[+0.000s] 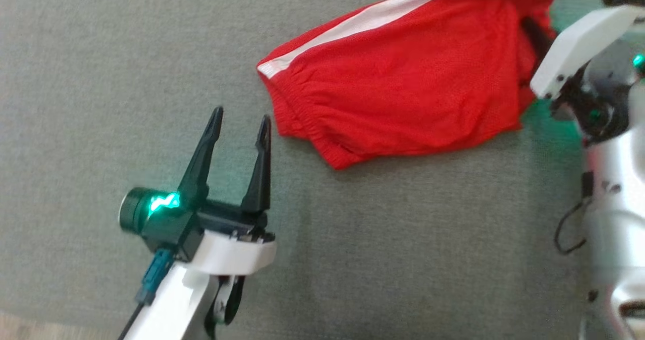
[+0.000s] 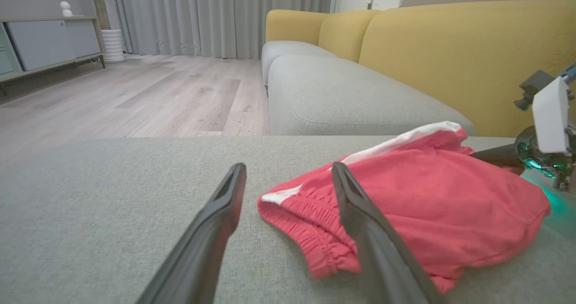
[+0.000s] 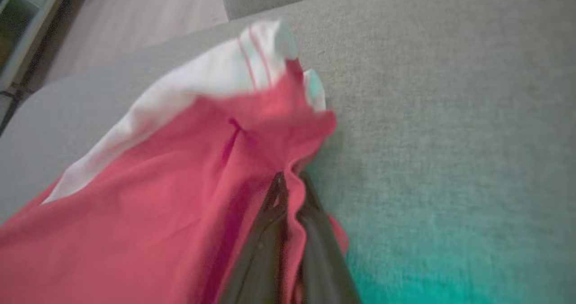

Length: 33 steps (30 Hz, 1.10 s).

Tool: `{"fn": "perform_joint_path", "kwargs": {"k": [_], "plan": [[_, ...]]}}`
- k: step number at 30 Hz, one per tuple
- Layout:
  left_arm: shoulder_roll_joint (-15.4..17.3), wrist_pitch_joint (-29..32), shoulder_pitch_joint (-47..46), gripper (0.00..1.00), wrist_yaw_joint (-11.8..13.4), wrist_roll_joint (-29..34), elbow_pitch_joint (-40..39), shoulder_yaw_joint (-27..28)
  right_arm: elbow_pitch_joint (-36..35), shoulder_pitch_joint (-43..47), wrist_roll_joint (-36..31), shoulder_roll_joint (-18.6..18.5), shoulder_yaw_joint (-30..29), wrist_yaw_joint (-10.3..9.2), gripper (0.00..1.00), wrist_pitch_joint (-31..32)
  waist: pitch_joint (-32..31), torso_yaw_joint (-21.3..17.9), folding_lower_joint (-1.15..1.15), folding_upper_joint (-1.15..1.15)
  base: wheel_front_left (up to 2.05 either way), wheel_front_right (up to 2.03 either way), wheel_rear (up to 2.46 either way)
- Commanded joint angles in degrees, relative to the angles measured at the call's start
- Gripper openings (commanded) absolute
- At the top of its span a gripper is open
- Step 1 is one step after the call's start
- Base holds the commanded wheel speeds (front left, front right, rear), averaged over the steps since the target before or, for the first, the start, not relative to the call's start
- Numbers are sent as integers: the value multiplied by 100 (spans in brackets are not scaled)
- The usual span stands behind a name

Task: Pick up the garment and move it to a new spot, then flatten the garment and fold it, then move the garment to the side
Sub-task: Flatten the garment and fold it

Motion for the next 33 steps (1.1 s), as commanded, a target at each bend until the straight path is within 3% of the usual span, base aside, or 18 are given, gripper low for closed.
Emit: {"fn": "perform_joint_path", "kwargs": {"k": [1,7,12,15,20,24,26,33], "plan": [[52,-29,123,100,-47,73,-97,291,-240,301,176,129,53,39,0,65,-142,-160,-1,0,0,0,0],[-61,-29,681,100,-307,259,-37,869,-1154,830,769,-41,-543,39,0,486,-440,-588,-1,0,0,0,0],[-178,-29,959,100,-599,440,36,1109,-1556,812,736,-32,-1534,39,0,829,-606,-740,-1,0,0,0,0],[-310,-29,1045,100,-762,541,80,1161,-1880,728,683,53,-1686,39,0,982,-690,-735,-1,0,0,0,0],[-514,-29,1220,100,-926,677,157,1288,-2632,813,743,405,-928,39,0,1367,-809,-729,-1,0,0,0,0],[-612,-29,1284,100,-1030,750,213,1321,-2785,930,939,490,-248,39,0,1433,-839,-679,-1,0,0,0,0],[-702,-29,1275,100,-1141,824,278,1305,-2445,1039,1410,497,566,39,0,1057,-858,-564,-1,0,0,0,0],[-848,-29,1224,100,-1303,950,384,1233,-1184,1030,1505,499,1581,39,0,-168,-895,-158,-1,0,0,0,0]]}}
